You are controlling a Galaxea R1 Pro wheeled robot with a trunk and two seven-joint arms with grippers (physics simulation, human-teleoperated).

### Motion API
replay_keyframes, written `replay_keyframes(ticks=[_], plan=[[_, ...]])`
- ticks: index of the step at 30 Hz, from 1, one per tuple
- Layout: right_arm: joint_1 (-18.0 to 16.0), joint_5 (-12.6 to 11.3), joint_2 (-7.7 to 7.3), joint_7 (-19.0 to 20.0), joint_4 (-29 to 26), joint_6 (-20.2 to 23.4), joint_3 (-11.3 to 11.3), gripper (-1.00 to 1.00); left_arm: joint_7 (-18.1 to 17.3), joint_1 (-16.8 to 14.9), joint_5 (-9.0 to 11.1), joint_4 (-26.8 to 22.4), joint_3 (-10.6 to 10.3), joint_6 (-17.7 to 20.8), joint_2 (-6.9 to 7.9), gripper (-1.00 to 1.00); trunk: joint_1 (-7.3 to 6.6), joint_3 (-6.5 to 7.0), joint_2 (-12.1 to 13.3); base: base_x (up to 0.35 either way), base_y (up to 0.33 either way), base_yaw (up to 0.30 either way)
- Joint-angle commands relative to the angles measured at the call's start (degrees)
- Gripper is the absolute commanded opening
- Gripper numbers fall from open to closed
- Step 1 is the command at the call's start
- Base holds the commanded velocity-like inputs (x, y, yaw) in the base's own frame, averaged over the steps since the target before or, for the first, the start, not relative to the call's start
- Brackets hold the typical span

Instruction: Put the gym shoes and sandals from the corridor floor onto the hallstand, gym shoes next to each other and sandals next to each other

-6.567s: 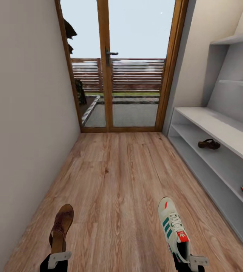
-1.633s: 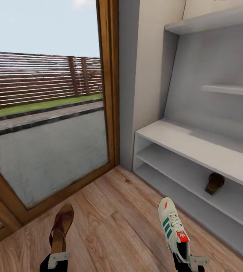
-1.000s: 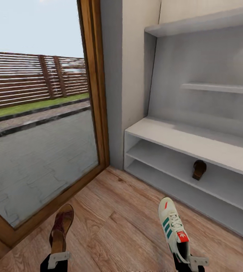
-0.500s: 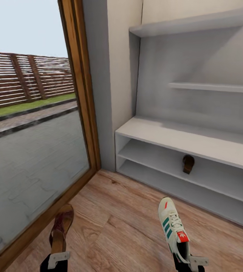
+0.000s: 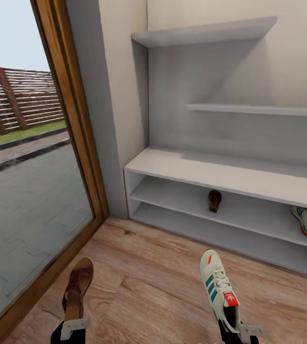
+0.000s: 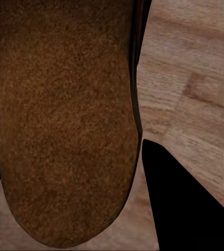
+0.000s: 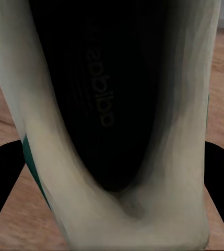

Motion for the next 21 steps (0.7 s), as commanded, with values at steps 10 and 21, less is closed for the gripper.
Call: replay_keyframes(ticks=[10,21], plan=[[-0.05,0.43,0.04,0.39,0.01,-0.18,-0.48,-1.0,0.26,-0.01,0.42,-0.02,-0.33,-0.15,0.06,-1.0,-0.01,-0.05,-0.02,0.0,0.254,-0.294],[-0.05,0.43,0.04,0.39,0.0,-0.18,-0.47,-1.0,0.26,-0.01,0.41,-0.02,-0.36,-0.15,0.06,-1.0,-0.01,-0.05,-0.02,0.0,0.069,-0.295]])
